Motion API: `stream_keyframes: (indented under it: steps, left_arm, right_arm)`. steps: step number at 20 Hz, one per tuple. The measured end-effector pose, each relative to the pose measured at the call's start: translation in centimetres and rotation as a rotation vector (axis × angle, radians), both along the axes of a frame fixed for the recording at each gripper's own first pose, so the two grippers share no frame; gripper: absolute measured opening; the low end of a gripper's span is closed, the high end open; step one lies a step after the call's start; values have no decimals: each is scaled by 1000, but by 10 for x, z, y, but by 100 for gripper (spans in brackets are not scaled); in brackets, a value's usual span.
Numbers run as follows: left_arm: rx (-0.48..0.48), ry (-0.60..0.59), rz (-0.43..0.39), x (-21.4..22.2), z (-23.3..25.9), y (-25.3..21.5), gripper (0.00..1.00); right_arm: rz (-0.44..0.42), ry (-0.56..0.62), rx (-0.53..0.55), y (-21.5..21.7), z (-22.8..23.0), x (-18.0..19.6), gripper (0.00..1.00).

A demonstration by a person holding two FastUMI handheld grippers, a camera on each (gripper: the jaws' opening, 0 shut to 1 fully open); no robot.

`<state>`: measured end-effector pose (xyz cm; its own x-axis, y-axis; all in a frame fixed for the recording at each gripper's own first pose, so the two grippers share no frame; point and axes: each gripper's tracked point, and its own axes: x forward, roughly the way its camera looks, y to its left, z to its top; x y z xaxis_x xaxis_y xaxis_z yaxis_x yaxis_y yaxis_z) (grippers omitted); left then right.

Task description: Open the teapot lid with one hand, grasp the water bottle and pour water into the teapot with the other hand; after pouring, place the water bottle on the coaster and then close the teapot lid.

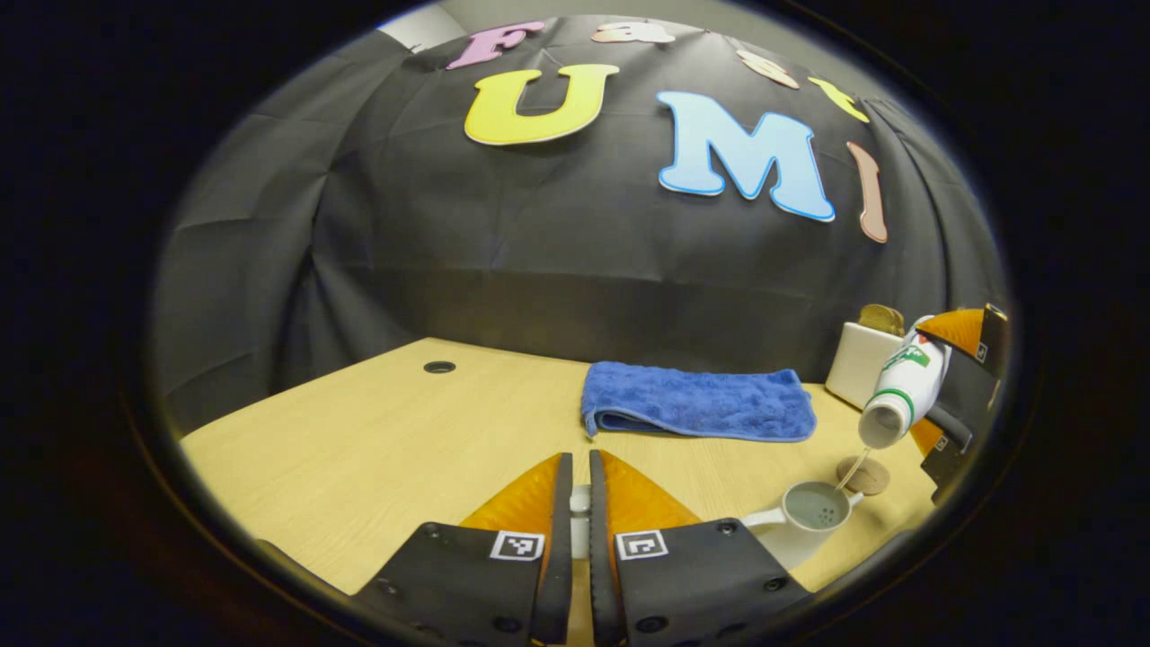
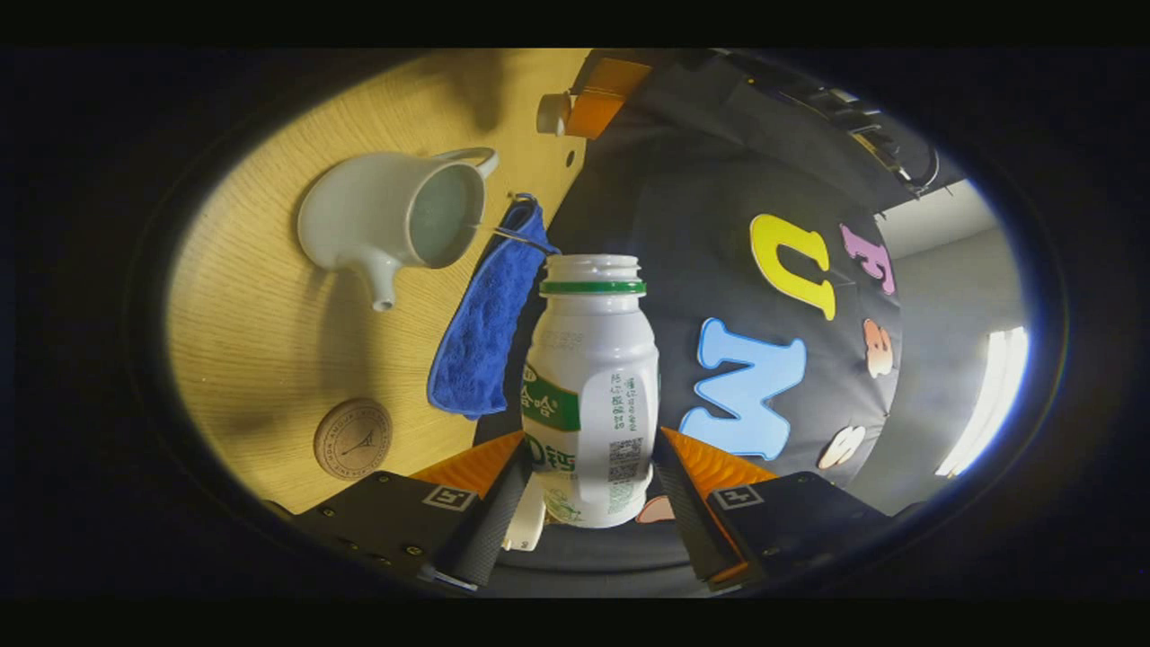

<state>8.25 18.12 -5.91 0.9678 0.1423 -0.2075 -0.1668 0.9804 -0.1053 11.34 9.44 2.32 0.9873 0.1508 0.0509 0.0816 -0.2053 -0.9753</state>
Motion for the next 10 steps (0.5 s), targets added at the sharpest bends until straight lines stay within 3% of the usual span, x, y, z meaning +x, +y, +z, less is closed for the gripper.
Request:
stream_keyframes:
  steps: [10]
  left_arm:
    - [2,5,-1,1,-2,-1,15]
  right_arm:
    - [10,-29,-47,0,4,1,80]
